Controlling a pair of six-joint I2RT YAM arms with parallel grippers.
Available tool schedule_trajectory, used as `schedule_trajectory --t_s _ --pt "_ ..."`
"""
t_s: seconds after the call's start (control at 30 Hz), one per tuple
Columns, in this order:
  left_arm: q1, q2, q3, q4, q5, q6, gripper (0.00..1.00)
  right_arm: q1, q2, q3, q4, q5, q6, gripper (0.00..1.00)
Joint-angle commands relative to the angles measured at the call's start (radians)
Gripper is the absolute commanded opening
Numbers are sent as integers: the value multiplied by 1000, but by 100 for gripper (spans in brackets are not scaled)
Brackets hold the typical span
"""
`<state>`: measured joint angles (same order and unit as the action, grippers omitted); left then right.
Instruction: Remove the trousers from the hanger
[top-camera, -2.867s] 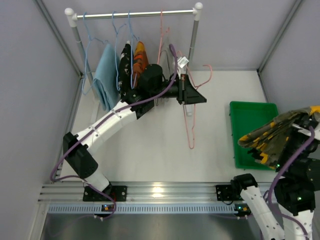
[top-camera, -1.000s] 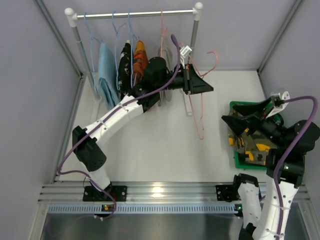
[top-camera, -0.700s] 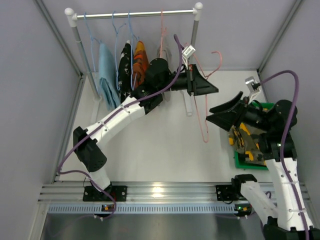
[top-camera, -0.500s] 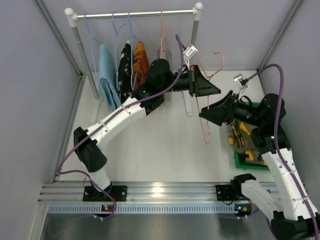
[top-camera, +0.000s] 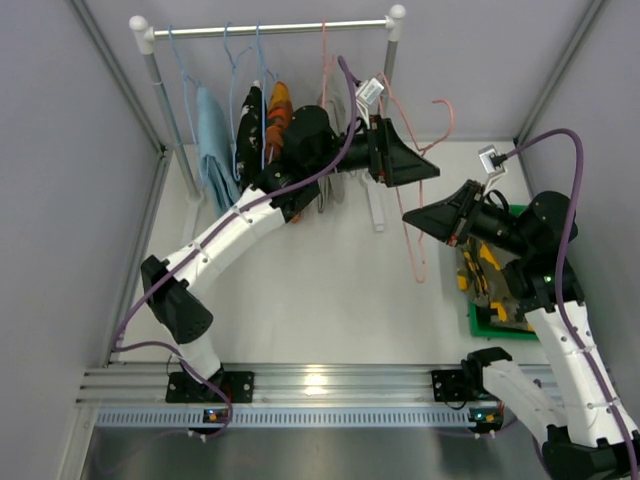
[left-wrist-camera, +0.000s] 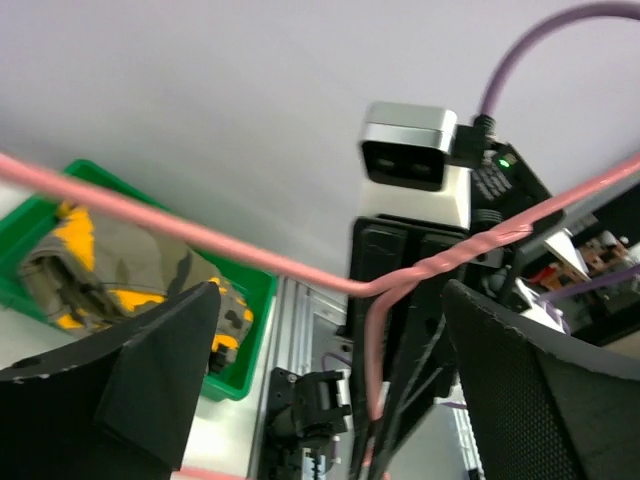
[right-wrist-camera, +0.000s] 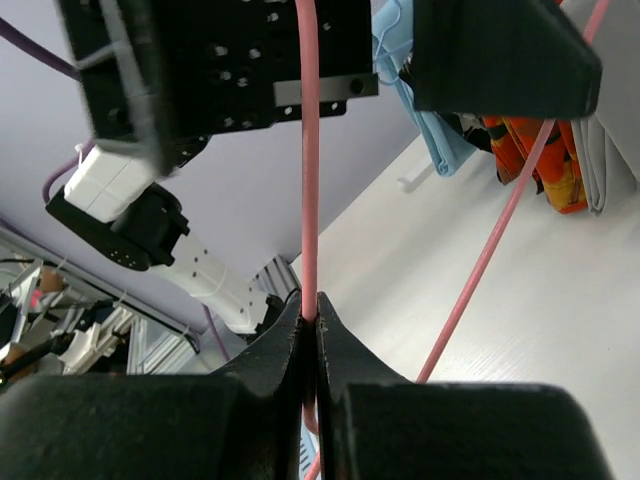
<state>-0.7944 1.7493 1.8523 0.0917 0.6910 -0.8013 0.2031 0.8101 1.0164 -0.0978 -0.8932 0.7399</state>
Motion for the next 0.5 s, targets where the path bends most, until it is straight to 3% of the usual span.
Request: schedule_trajectory --t_s 0.0,0.3,0.47 --pt "52 -56 45 -62 -25 79 99 9 -28 47 61 40 44 0" --pt "107 -214 -16 -220 -33 322 99 5 -29 20 67 62 101 0" --pt "167 -424 -197 -169 -180 405 99 4 9 60 72 68 104 0"
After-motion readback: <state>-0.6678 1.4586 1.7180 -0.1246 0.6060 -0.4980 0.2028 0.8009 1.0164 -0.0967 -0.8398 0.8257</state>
